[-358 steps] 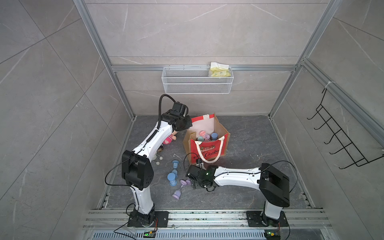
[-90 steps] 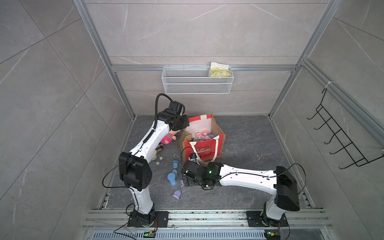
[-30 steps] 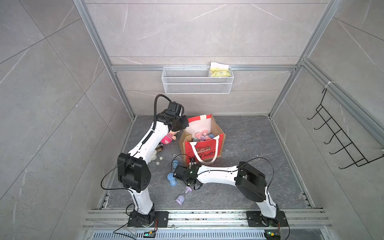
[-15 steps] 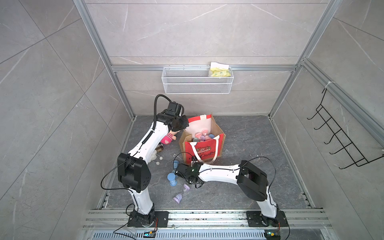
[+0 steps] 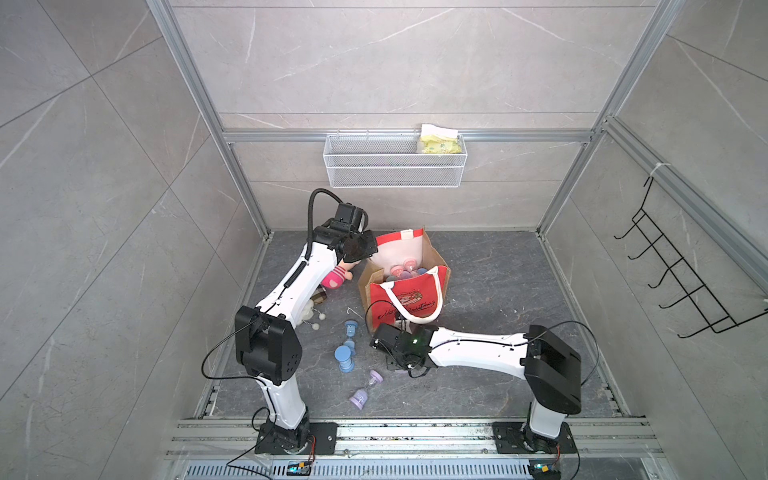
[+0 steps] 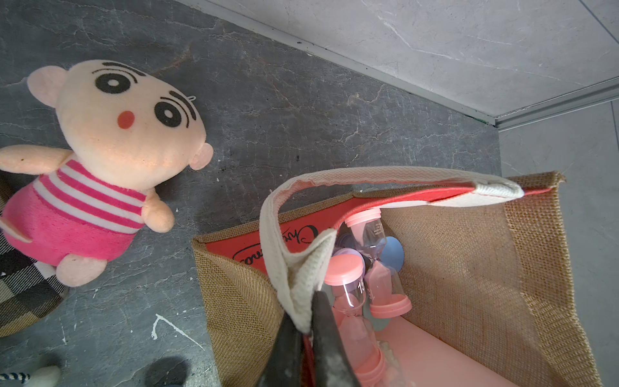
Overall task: Put the hourglass into the canvas bag
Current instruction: Pick up the hourglass from the center of the board, then place the hourglass in the canvas bag.
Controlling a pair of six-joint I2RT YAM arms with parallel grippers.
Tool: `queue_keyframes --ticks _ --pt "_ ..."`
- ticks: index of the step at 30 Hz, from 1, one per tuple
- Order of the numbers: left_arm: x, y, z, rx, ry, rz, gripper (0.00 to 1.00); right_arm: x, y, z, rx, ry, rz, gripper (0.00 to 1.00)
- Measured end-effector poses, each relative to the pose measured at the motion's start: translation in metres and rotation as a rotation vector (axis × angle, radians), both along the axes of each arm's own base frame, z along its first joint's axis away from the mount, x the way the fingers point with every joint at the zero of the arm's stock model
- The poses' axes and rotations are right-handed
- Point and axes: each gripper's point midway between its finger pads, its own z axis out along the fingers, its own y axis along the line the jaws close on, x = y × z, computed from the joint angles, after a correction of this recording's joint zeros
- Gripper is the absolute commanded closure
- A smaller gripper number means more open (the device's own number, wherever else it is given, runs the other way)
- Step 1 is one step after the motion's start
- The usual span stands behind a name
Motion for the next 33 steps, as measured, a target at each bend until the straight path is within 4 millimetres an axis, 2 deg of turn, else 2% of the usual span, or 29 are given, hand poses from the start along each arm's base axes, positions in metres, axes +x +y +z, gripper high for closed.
queue_keyframes --ticks 8,20,28,33 --pt "0.001 -0.002 0.000 -0.010 0.004 -0.001 1.00 -0.011 0.008 0.052 0.171 -0.017 0.078 0.97" --pt "0.003 -0.002 0.001 -0.015 0.007 -0.003 1.00 -0.043 0.043 0.110 0.413 -0.008 0.267 1.00" --pt "0.003 -0.002 0.001 -0.015 0.007 -0.002 1.00 -0.050 0.040 0.166 0.547 -0.071 0.305 1.00" --pt "0.004 -0.002 0.002 -0.013 0.009 -0.002 1.00 -0.051 0.039 0.193 0.595 -0.106 0.323 1.00"
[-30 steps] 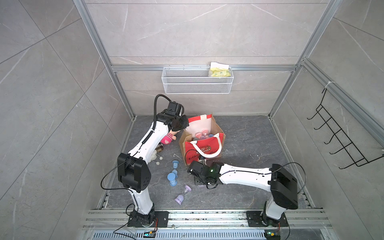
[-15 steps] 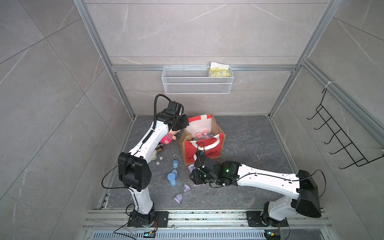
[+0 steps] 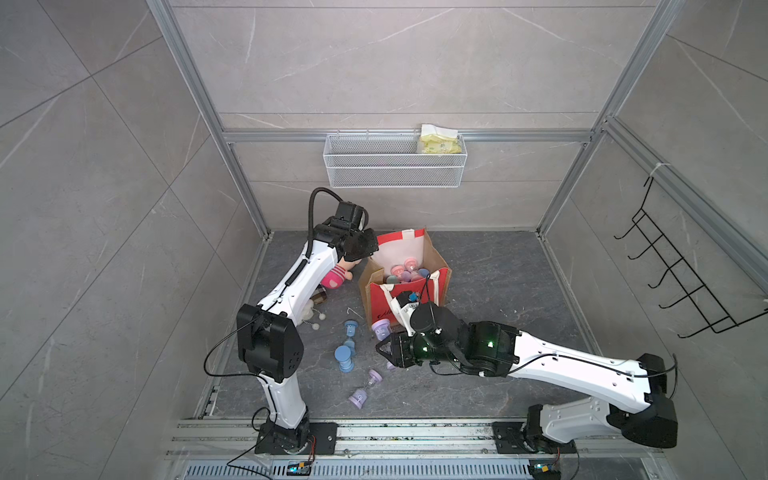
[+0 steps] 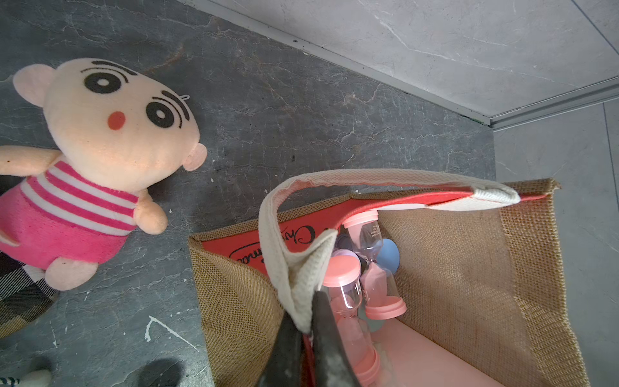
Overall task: Put the hourglass into the canvas bag
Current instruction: Place the hourglass in the canvas bag.
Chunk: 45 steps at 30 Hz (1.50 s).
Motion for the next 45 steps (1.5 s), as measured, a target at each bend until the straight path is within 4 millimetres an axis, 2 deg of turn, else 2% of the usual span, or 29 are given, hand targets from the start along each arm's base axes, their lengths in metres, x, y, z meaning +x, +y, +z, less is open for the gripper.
queue_keyframes --ticks 4,7,10,13,17,20,25,30,36,40,45 --pt "0.001 0.000 -0.001 0.001 0.002 0.000 1.00 0.001 -0.002 0.020 0.022 -0.031 0.005 1.00" --pt "0.001 0.000 -0.001 0.001 0.003 0.000 1.00 0.010 -0.009 0.042 0.030 -0.058 -0.011 1.00" --pt "0.001 -0.001 -0.001 0.000 0.003 -0.001 1.00 0.035 -0.022 0.071 0.049 -0.105 -0.068 1.00" --pt "0.001 -0.001 -0.001 -0.002 0.004 -0.003 1.00 0.074 -0.043 0.097 0.065 -0.154 -0.164 1.00" --pt "0.000 -0.001 -0.001 0.000 0.005 -0.004 1.00 0.124 -0.059 0.102 0.010 -0.192 -0.260 1.00" --pt "0.000 -0.001 0.001 0.004 0.004 -0.007 1.00 0.156 -0.056 0.090 -0.051 -0.198 -0.285 1.00" --pt "-0.001 -0.002 0.010 0.015 -0.001 -0.021 1.00 0.204 -0.051 0.059 -0.166 -0.190 -0.314 1.00" --pt "-0.001 0.001 0.012 0.039 -0.008 -0.023 1.00 0.239 -0.047 0.032 -0.242 -0.182 -0.333 1.00" --pt "-0.001 0.002 0.010 0.047 -0.006 -0.018 1.00 0.261 -0.038 -0.008 -0.325 -0.146 -0.321 1.00" --pt "-0.001 0.003 0.005 0.052 -0.003 -0.014 1.00 0.268 -0.033 -0.041 -0.390 -0.109 -0.302 1.00" --pt "-0.001 0.009 0.001 0.065 -0.011 0.003 1.00 0.275 -0.035 -0.082 -0.471 -0.057 -0.296 1.00"
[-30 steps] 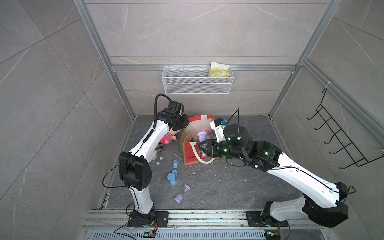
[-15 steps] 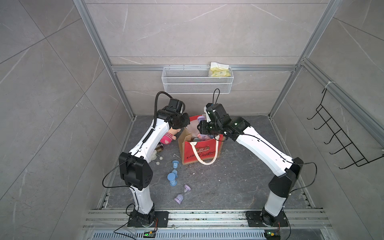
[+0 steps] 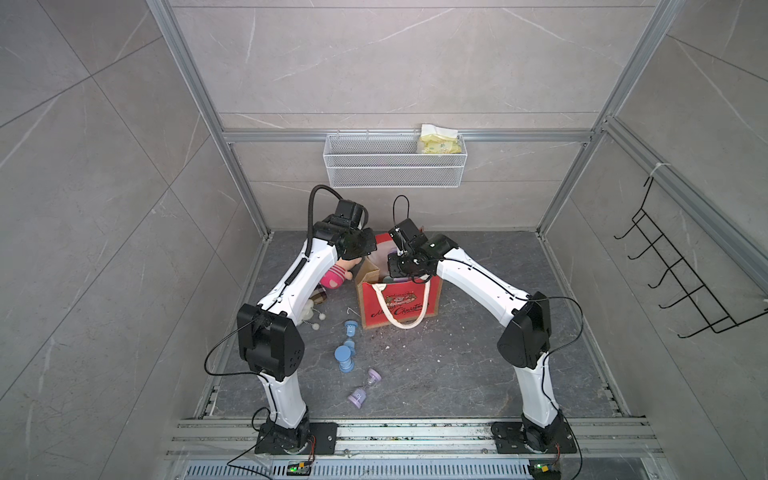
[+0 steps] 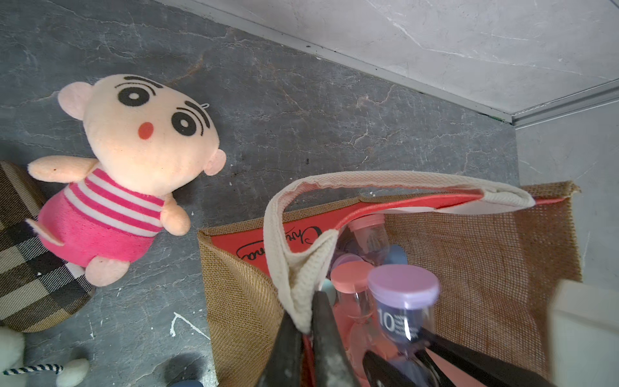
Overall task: Put the hourglass into the canvas bag
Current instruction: Place the hourglass in the canvas bag.
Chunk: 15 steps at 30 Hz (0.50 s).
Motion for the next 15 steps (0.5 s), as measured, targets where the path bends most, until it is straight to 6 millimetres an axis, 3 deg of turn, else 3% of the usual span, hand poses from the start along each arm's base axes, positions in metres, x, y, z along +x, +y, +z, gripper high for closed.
queue_keyframes --ticks 4,10,15 --pt "-0.001 0.000 0.001 -0.007 -0.013 0.000 1.00 0.006 -0.004 -0.022 -0.038 0.026 -0.017 1.00" --pt "-0.001 0.000 0.001 -0.009 -0.019 0.001 1.00 0.013 -0.005 -0.026 -0.058 0.012 -0.033 1.00" --pt "-0.001 0.000 0.001 -0.010 -0.023 0.001 1.00 0.014 -0.006 -0.030 -0.068 0.014 -0.037 0.81"
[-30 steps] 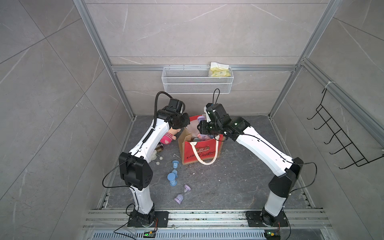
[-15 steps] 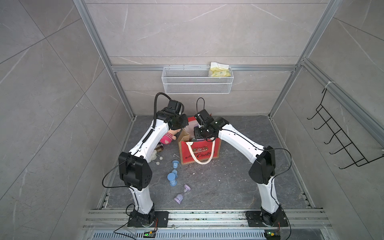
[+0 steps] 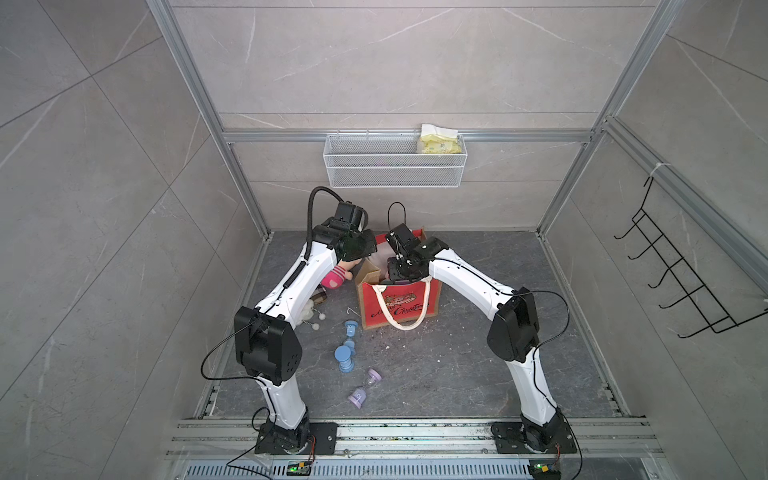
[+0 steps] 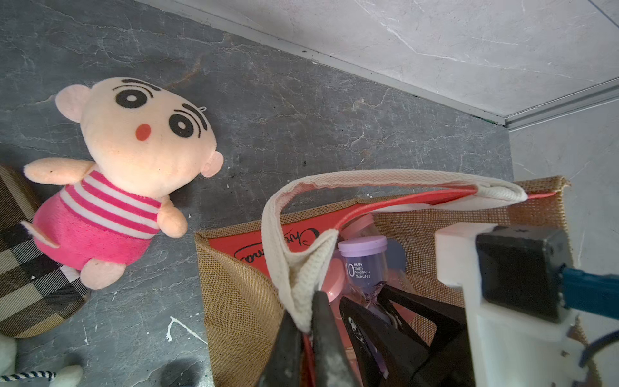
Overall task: Put the hourglass into the canvas bag
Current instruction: Place the hourglass in the canvas bag.
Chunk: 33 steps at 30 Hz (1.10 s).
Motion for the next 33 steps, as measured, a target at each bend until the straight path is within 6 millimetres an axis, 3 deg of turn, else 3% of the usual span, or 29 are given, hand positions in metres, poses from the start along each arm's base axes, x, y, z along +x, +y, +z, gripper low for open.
queue_keyframes --ticks 9,12,19,23,27,33 --pt "0.000 0.000 0.000 -0.006 0.002 0.004 0.90 -0.001 -0.001 0.003 0.002 -0.003 0.001 0.51" --pt "0.000 0.000 0.001 -0.009 0.001 0.010 0.82 -0.004 -0.004 0.014 0.012 -0.015 0.002 0.41" --pt "0.002 0.001 0.003 -0.021 -0.003 0.024 0.63 -0.022 -0.015 0.081 0.090 -0.104 0.026 0.21" --pt "0.003 0.001 0.005 -0.023 -0.010 0.027 0.49 -0.038 -0.022 0.118 0.152 -0.150 0.052 0.15" --pt "0.002 0.003 0.012 -0.024 -0.027 0.031 0.36 -0.059 -0.026 0.142 0.189 -0.178 0.077 0.11" --pt "-0.003 0.010 0.033 -0.021 -0.079 0.046 0.22 -0.117 -0.002 0.162 0.211 -0.202 0.194 0.07"
